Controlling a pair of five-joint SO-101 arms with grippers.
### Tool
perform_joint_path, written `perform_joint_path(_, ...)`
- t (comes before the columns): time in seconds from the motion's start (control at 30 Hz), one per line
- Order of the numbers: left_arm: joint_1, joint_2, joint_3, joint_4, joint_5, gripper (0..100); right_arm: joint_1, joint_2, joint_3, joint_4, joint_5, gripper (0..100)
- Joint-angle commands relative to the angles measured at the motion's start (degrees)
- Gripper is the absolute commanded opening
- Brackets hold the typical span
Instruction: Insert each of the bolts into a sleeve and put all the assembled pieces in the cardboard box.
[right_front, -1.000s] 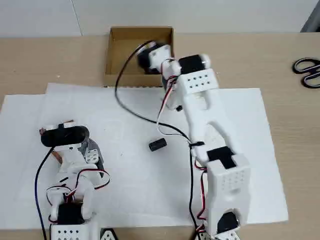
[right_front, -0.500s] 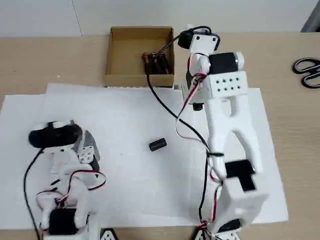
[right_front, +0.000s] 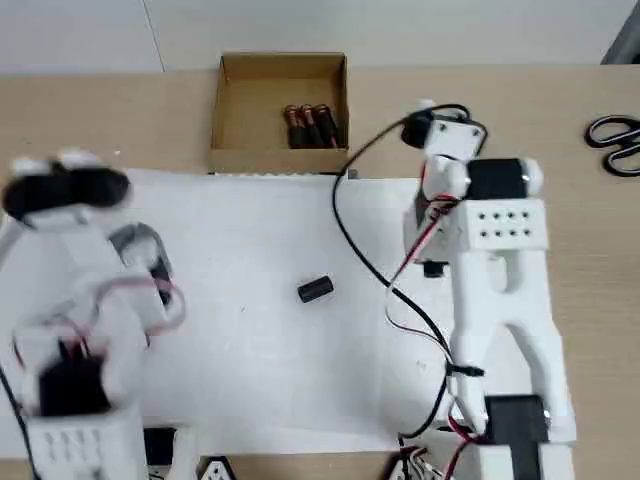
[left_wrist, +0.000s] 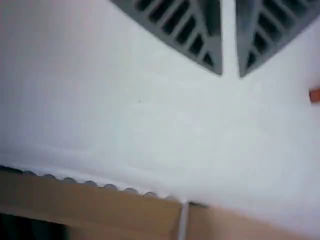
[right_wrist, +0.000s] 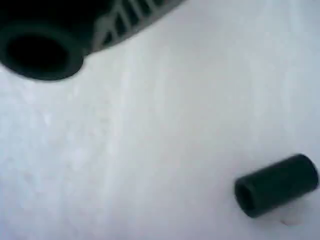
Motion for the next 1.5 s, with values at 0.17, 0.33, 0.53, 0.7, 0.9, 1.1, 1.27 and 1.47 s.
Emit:
perform_joint_path(0.17, -5.5, 26.1, -21.1, 4.6, 15.9, 1, 7.4, -10.4, 8.0, 0.1, 0.7, 0.3)
perform_joint_path(0.33, -6.7, 32.4, -21.3, 4.6, 28.9, 1, 11.1, -12.4, 12.4, -0.5, 0.7, 0.3)
perform_joint_path(0.53, -7.3, 39.7, -21.3, 4.6, 39.8, 1, 12.2, -12.8, 13.1, -0.5, 0.7, 0.3)
perform_joint_path(0.7, -9.0, 44.7, -21.4, 4.2, 50.1, 1, 11.9, -12.8, 12.9, -0.5, 0.8, 0.3)
perform_joint_path(0.9, -15.2, 51.1, -21.3, -2.2, 55.7, 1, 11.9, -12.8, 12.8, -0.4, 0.8, 0.3)
perform_joint_path(1.1, -18.4, 56.2, -21.3, -3.5, 59.4, 1, 11.9, -12.8, 12.8, -0.3, 0.8, 0.3)
perform_joint_path(1.27, -18.4, 61.8, -21.3, -5.6, 61.9, 1, 12.1, -12.8, 12.8, -0.2, 0.8, 0.3)
perform_joint_path(1.47, -18.4, 66.2, -21.6, -9.1, 61.8, 1, 12.1, -12.5, 12.8, -0.2, 0.8, 0.3)
